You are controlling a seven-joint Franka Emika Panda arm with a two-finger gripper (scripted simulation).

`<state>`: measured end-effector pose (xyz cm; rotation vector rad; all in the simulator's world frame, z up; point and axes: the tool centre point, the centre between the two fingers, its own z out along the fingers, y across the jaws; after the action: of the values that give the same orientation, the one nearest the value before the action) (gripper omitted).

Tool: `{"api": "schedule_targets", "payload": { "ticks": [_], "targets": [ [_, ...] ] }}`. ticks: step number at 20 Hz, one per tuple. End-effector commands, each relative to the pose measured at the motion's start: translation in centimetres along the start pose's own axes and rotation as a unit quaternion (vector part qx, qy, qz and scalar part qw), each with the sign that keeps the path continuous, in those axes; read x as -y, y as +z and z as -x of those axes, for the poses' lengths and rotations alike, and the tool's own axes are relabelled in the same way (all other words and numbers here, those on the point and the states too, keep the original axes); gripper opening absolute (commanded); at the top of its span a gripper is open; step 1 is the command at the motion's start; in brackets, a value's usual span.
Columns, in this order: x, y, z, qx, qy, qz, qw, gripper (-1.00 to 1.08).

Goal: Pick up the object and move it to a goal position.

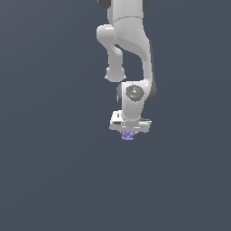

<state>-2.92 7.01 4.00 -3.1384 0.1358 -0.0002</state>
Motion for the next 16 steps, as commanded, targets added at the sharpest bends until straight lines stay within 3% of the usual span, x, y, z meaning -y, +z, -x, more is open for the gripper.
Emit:
{"api": "schedule_targets", "payload": {
  "ticks": [1, 9, 16],
  "targets": [
    [0.0, 0.1, 0.0, 0.000, 0.000, 0.000, 1.0000, -1.00],
    [-0.6, -0.1, -0.1, -0.001, 0.000, 0.000, 1.0000, -1.00],
    [-4.6, -0.9, -0.3, -0.001, 0.000, 0.000, 1.0000, -1.00]
  ]
}}
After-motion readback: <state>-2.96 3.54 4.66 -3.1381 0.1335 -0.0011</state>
